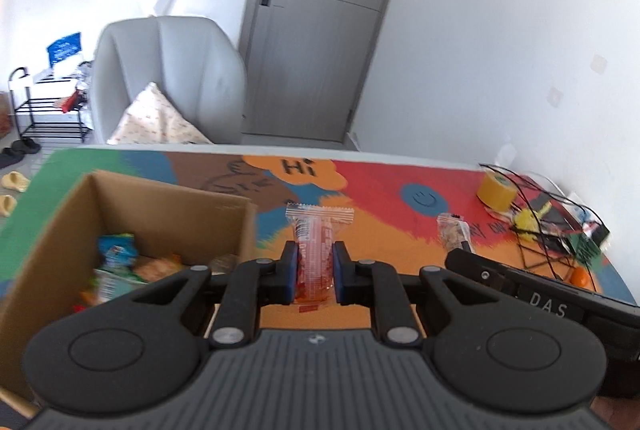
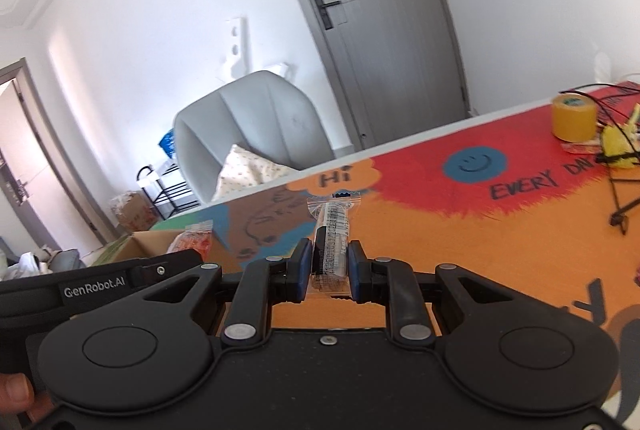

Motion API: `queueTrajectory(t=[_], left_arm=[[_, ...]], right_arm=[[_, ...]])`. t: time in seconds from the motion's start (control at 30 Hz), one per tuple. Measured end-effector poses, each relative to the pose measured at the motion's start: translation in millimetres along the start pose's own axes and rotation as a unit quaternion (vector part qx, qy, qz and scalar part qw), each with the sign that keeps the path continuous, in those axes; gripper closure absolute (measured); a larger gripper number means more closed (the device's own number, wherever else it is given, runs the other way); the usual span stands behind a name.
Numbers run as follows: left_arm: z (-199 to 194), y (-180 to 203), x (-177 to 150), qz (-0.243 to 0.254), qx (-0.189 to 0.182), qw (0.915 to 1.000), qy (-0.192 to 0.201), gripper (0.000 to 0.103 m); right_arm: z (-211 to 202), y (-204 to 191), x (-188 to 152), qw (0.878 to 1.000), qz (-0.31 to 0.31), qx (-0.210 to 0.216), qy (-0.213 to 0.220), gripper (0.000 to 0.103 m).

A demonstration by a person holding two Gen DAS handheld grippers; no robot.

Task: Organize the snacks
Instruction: 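Carry both packs over the box and open both grippers to release them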

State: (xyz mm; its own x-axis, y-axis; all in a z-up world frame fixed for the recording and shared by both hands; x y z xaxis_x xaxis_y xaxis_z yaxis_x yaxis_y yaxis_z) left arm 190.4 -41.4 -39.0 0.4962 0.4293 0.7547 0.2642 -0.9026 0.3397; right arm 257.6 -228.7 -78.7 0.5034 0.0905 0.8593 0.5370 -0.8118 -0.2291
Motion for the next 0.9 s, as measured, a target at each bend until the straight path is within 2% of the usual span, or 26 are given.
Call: queueTrajectory(t=[0.33, 0.67, 0.9], left_arm=[[-29.9, -46.5, 19.9, -0.025, 0.036, 0.9987, 0.025, 0.086], [-45.5, -91.3, 29.6, -0.056, 0.061, 0.996, 0.035, 0.086], [-46.5, -120.8, 34.0, -0.075, 0.066, 0.9945, 0.03, 0.086]], right_arm=[[7.6, -36.7, 12.2, 0.999, -0.015, 0.036, 0.01, 0.082], [19.2, -70.3, 19.4, 0.997, -0.034, 0.063, 0.009, 0.082], [34.1, -97.6, 23.0, 0.996, -0.047, 0.076, 0.004, 0.082]])
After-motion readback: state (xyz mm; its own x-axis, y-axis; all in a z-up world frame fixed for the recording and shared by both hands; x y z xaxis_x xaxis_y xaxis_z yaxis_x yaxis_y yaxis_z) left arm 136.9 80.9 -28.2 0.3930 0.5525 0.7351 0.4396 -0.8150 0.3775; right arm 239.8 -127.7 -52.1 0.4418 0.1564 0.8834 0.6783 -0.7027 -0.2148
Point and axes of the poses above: each gripper's, at about its wrist camera, not at the fingertips, and z roughly the way its jaws point, y to its right, x to its top, the point moved 2 cm from there along z, roughly the way its jaws point, and after that the axes turned 10 degrees about -z, right-handed, at the moved point
